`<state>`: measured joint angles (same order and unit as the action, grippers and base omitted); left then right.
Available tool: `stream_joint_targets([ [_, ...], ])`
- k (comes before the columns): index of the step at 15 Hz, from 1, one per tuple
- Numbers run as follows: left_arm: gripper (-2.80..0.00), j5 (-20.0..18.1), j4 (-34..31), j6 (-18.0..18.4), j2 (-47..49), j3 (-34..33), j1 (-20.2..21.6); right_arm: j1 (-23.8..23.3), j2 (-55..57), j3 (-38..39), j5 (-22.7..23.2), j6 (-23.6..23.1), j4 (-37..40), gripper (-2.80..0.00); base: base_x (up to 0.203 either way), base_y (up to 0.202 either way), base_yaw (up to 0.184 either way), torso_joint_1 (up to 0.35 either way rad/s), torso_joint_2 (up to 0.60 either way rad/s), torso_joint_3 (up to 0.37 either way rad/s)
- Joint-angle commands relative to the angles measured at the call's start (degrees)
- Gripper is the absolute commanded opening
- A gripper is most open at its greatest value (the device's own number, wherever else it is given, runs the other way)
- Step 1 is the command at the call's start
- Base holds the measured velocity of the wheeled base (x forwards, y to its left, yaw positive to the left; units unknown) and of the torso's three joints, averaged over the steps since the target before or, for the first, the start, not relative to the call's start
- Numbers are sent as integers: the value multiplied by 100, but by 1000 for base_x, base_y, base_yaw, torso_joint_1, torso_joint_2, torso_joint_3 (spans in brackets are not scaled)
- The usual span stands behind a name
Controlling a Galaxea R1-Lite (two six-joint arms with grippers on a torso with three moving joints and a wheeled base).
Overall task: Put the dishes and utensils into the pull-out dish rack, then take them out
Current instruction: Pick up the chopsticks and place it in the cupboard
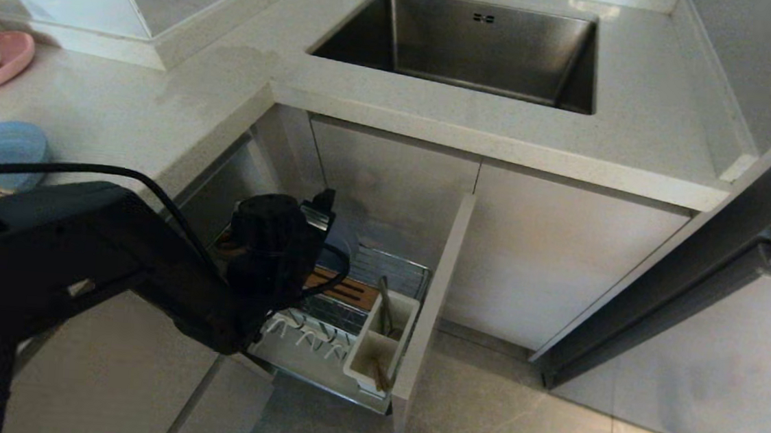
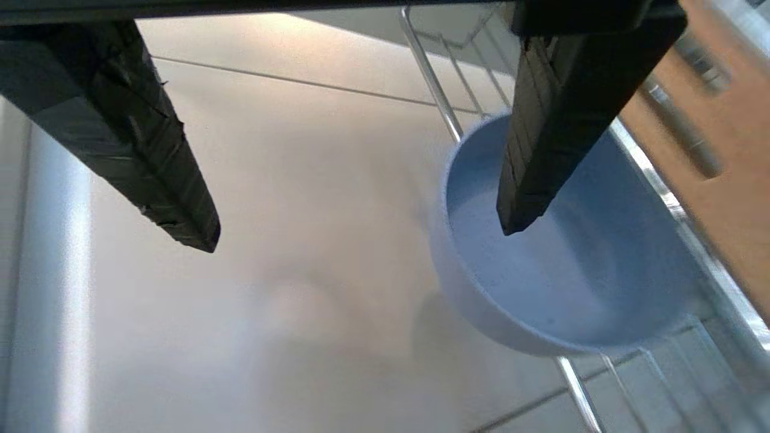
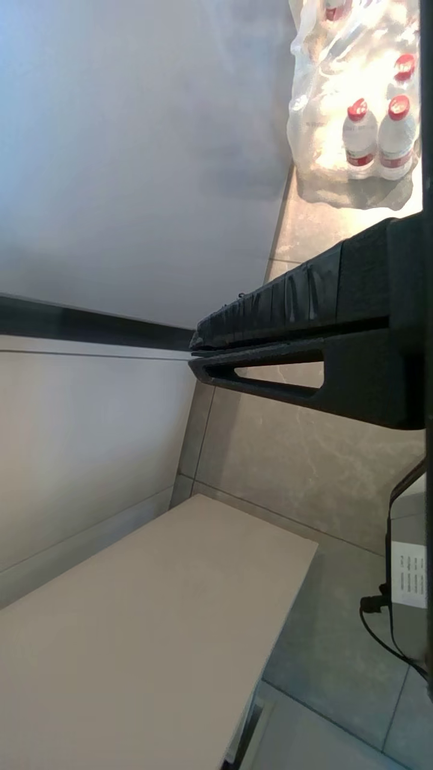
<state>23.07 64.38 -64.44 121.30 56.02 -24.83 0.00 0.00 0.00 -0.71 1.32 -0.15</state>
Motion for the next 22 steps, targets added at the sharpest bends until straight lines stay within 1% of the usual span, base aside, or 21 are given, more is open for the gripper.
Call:
stream_joint_targets([
  [1, 0, 90, -152, -42, -502, -116, -6, 0, 3, 0, 0, 0, -3, -280, 0, 0, 0, 0, 0, 0],
  [2, 0, 235, -353, -37, -707, -158, -20, 0, 4, 0, 0, 0, -3, -280, 0, 0, 0, 0, 0, 0],
  [3, -280, 348, -502, -35, -901, -215, -54, 0, 8, 0, 0, 0, -3, -280, 0, 0, 0, 0, 0, 0],
  [5, -280, 451, -625, -23, -1272, -426, -152, 0, 1, 0, 0, 0, -3, -280, 0, 0, 0, 0, 0, 0],
  [8, -280, 473, -718, 18, -1847, -886, -322, 0, 6, 0, 0, 0, -3, -280, 0, 0, 0, 0, 0, 0],
  [9, -280, 473, -829, 99, -2118, -1045, -428, 0, 1, 0, 0, 0, -3, -280, 0, 0, 0, 0, 0, 0],
  [11, -280, 465, -1002, 372, -2708, -1407, -724, 0, 1, 0, 0, 0, -3, -280, 0, 0, 0, 0, 0, 0],
  [12, -280, 465, -1066, 698, -3007, -1561, -981, 0, 9, 0, 0, 0, -3, -280, 0, 0, 0, 0, 0, 0],
  [13, -280, 492, -1174, 1265, -3219, -1665, -1276, 0, 9, 0, 0, 0, -3, -280, 0, 0, 0, 0, 0, 0],
  [14, -280, 565, -1304, 1713, -3382, -1714, -1472, 0, 5, 0, 0, 0, -3, -280, 0, 0, 0, 0, 0, 0],
  [15, -280, 790, -1447, 2295, -3560, -1721, -1725, 0, 8, 0, 0, 0, -3, -280, 0, 0, 0, 0, 0, 0],
  [16, -280, 972, -1507, 2865, -3675, -1715, -1893, 0, 3, 0, 0, 0, -3, -280, 0, 0, 0, 0, 0, 0],
  [18, -280, 1174, -1514, 4005, -3831, -1701, -2006, 0, 9, 0, 0, 0, -3, -280, 0, 0, 0, 0, 0, 0],
  [20, -280, 1213, -1486, 4990, -4179, -1622, -1972, 0, 6, 0, 0, 0, -3, -280, 0, 0, 0, 0, 0, 0],
  [21, -280, 1203, -1466, 5599, -4301, -1537, -1899, 0, 9, 0, 0, 0, -3, -280, 0, 0, 0, 0, 0, 0],
  [22, -280, 1191, -1417, 6342, -4389, -1381, -1767, 0, 3, 0, 0, 0, -3, -280, 0, 0, 0, 0, 0, 0],
])
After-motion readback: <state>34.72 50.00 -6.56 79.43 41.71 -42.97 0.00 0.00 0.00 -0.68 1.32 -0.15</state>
